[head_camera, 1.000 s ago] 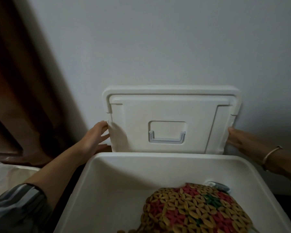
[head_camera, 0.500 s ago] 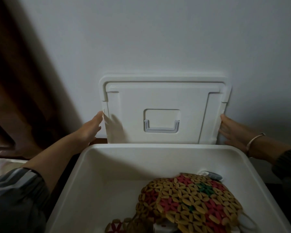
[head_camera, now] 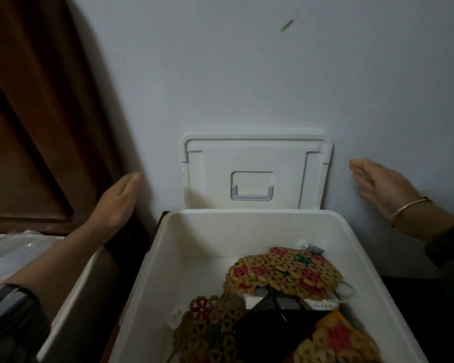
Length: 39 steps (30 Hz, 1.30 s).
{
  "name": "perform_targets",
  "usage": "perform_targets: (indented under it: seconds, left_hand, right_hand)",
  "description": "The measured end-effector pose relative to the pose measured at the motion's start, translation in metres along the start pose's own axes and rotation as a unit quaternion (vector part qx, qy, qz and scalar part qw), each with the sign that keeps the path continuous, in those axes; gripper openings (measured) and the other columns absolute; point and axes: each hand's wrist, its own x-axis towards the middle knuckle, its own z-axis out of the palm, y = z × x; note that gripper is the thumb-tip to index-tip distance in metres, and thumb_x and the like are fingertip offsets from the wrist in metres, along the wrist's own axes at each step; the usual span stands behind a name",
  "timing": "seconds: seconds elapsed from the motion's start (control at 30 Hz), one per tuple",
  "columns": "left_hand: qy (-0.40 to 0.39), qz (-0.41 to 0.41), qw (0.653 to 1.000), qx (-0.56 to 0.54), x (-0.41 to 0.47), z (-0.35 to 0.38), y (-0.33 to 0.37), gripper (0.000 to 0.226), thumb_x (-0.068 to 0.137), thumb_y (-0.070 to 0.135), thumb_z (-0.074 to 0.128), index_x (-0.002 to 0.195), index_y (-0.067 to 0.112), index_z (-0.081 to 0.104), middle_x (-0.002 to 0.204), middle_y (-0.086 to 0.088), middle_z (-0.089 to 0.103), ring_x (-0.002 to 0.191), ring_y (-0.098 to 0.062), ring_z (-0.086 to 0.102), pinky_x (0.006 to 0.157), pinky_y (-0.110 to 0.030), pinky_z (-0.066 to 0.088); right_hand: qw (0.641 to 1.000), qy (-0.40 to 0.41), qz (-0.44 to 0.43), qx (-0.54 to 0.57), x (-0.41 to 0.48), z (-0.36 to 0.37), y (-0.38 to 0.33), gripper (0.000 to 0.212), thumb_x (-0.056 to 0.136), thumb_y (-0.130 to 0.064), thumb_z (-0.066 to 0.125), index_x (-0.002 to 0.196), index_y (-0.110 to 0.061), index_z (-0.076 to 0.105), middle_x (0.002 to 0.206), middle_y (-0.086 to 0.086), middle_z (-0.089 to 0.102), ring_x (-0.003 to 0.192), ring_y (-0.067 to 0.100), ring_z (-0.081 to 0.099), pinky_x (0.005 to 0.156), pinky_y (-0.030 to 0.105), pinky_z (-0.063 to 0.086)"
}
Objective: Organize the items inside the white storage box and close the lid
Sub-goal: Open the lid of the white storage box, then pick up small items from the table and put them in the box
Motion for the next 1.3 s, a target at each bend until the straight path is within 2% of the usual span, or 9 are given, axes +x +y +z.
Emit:
perform_targets:
  seconds: [0.13, 0.2, 0.33, 0.47, 0.57, 0.63, 0.77, 0.93, 1.3]
  left_hand:
    - [0.033, 0.089, 0.993, 0.068, -0.048, -0.042, 0.016, 0.036, 0.102, 0.029, 0.041, 0.132, 0.014, 0.054, 0.130, -0.005, 0.057, 0.116, -0.015, 0.050, 0.092, -0.030, 0.036]
    - [0.031, 0.121, 0.987, 0.105, -0.076, -0.063, 0.016, 0.034, 0.100, 0.026, 0.045, 0.131, 0.014, 0.054, 0.127, -0.003, 0.058, 0.110, -0.012, 0.050, 0.089, -0.029, 0.038]
    - [0.011, 0.153, 0.968, 0.200, -0.134, -0.102, -0.009, 0.035, 0.096, 0.024, 0.052, 0.130, 0.016, 0.053, 0.120, -0.003, 0.059, 0.098, -0.014, 0.056, 0.077, -0.027, 0.042]
    - [-0.016, 0.152, 0.948, 0.278, -0.186, -0.128, -0.058, 0.036, 0.093, 0.023, 0.057, 0.128, 0.013, 0.057, 0.125, -0.008, 0.061, 0.109, -0.026, 0.059, 0.088, -0.037, 0.046]
    - [-0.042, 0.114, 0.944, 0.305, -0.217, -0.134, -0.095, 0.038, 0.094, 0.027, 0.054, 0.130, 0.014, 0.055, 0.129, -0.007, 0.058, 0.113, -0.027, 0.057, 0.093, -0.038, 0.044]
    - [-0.058, 0.087, 0.947, 0.304, -0.232, -0.134, -0.115, 0.039, 0.095, 0.028, 0.051, 0.132, 0.015, 0.053, 0.132, -0.007, 0.056, 0.116, -0.026, 0.055, 0.095, -0.036, 0.042]
    - [-0.084, 0.040, 0.948, 0.303, -0.247, -0.127, -0.148, 0.038, 0.098, 0.030, 0.045, 0.134, 0.016, 0.050, 0.132, -0.004, 0.054, 0.118, -0.024, 0.052, 0.096, -0.035, 0.040]
    - [-0.124, -0.002, 0.944, 0.304, -0.240, -0.112, -0.179, 0.037, 0.097, 0.027, 0.044, 0.132, 0.015, 0.048, 0.132, -0.005, 0.051, 0.118, -0.026, 0.051, 0.098, -0.038, 0.040]
    - [-0.109, -0.016, 0.961, 0.255, -0.173, -0.068, -0.215, 0.042, 0.095, 0.022, 0.048, 0.135, 0.011, 0.047, 0.132, -0.007, 0.051, 0.114, -0.027, 0.052, 0.096, -0.040, 0.041]
  right_hand:
    - [0.995, 0.013, -0.099, -0.006, -0.070, 0.025, -0.044, 0.024, 0.098, -0.030, 0.044, 0.116, -0.027, 0.059, 0.128, -0.004, 0.059, 0.121, 0.009, 0.051, 0.102, 0.029, 0.038]
    - [0.985, 0.029, -0.162, -0.045, -0.110, 0.046, -0.059, 0.023, 0.097, -0.028, 0.046, 0.112, -0.025, 0.063, 0.120, -0.006, 0.063, 0.114, 0.008, 0.055, 0.101, 0.026, 0.041]
    - [0.957, 0.010, -0.257, -0.131, -0.193, 0.106, -0.070, 0.020, 0.095, -0.020, 0.052, 0.109, -0.023, 0.065, 0.107, -0.013, 0.064, 0.099, -0.003, 0.056, 0.083, 0.002, 0.039]
    - [0.907, -0.075, -0.351, -0.219, -0.260, 0.180, -0.057, 0.020, 0.092, -0.016, 0.055, 0.110, -0.020, 0.063, 0.107, -0.010, 0.063, 0.101, 0.002, 0.056, 0.088, 0.009, 0.039]
    - [0.868, -0.137, -0.394, -0.269, -0.294, 0.234, -0.038, 0.022, 0.091, -0.016, 0.054, 0.112, -0.019, 0.061, 0.111, -0.005, 0.063, 0.101, 0.006, 0.056, 0.087, 0.013, 0.040]
    - [0.852, -0.168, -0.402, -0.290, -0.309, 0.266, -0.021, 0.024, 0.090, -0.017, 0.052, 0.112, -0.018, 0.061, 0.114, -0.003, 0.063, 0.105, 0.007, 0.055, 0.089, 0.014, 0.039]
    - [0.823, -0.215, -0.408, -0.332, -0.324, 0.319, 0.018, 0.027, 0.089, -0.013, 0.054, 0.114, -0.011, 0.064, 0.115, 0.003, 0.065, 0.109, 0.018, 0.060, 0.096, 0.031, 0.048]
    - [0.783, -0.241, -0.411, -0.401, -0.311, 0.372, 0.055, 0.031, 0.087, -0.009, 0.052, 0.116, -0.005, 0.062, 0.118, 0.011, 0.063, 0.108, 0.025, 0.060, 0.094, 0.035, 0.050]
    - [0.839, -0.165, -0.308, -0.416, -0.246, 0.427, 0.105, 0.032, 0.088, -0.010, 0.055, 0.119, -0.005, 0.060, 0.120, 0.012, 0.062, 0.110, 0.026, 0.058, 0.091, 0.034, 0.048]
